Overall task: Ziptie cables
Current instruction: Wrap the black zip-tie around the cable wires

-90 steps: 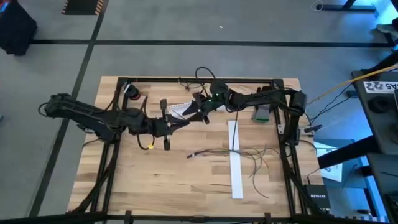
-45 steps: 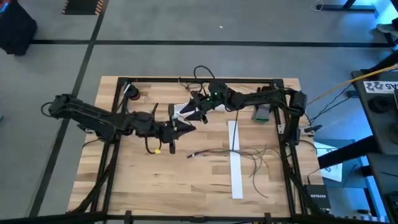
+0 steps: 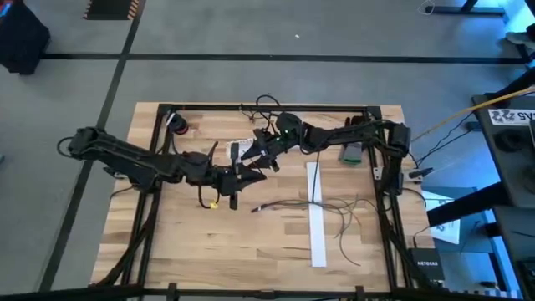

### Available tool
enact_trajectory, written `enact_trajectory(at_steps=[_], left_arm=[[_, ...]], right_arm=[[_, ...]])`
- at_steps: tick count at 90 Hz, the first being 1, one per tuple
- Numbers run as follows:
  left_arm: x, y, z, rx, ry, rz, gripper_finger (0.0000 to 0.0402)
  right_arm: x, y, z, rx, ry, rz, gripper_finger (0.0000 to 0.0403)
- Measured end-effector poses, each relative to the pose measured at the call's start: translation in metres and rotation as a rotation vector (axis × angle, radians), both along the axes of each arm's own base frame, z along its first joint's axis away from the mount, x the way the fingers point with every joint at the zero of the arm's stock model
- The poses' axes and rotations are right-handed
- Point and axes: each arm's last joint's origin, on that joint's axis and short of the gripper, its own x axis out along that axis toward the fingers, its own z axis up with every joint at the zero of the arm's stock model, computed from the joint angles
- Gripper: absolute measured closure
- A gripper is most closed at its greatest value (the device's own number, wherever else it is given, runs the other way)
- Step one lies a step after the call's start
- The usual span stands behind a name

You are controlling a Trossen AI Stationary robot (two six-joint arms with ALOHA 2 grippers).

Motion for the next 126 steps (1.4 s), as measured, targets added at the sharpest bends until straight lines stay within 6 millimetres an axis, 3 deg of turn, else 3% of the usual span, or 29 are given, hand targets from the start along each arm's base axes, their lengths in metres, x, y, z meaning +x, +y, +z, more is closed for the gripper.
enact_trajectory(at_steps=[47,74,102,126], left_arm=[[0.000,0.000,0.001,-0.004,-0.009,0.001,0.0401],[0.000,0.000,0.001,-0.110,-0.014,0.009,0.0401],[-0.009,0.000,0.010,-0.474,-0.089,0.086,0.0401],[-0.029,-0.002,0.030,-0.746,-0.231,0.182,0.0401]], right_arm=[[0.002,0.004,-0.005,-0.089,-0.016,-0.007,0.0395],[0.003,-0.001,-0.004,-0.299,-0.105,-0.062,0.0401],[0.005,-0.018,0.015,-0.878,-0.390,-0.196,0.0402],[0.005,-0.018,0.039,-1.299,-0.692,-0.262,0.0403]])
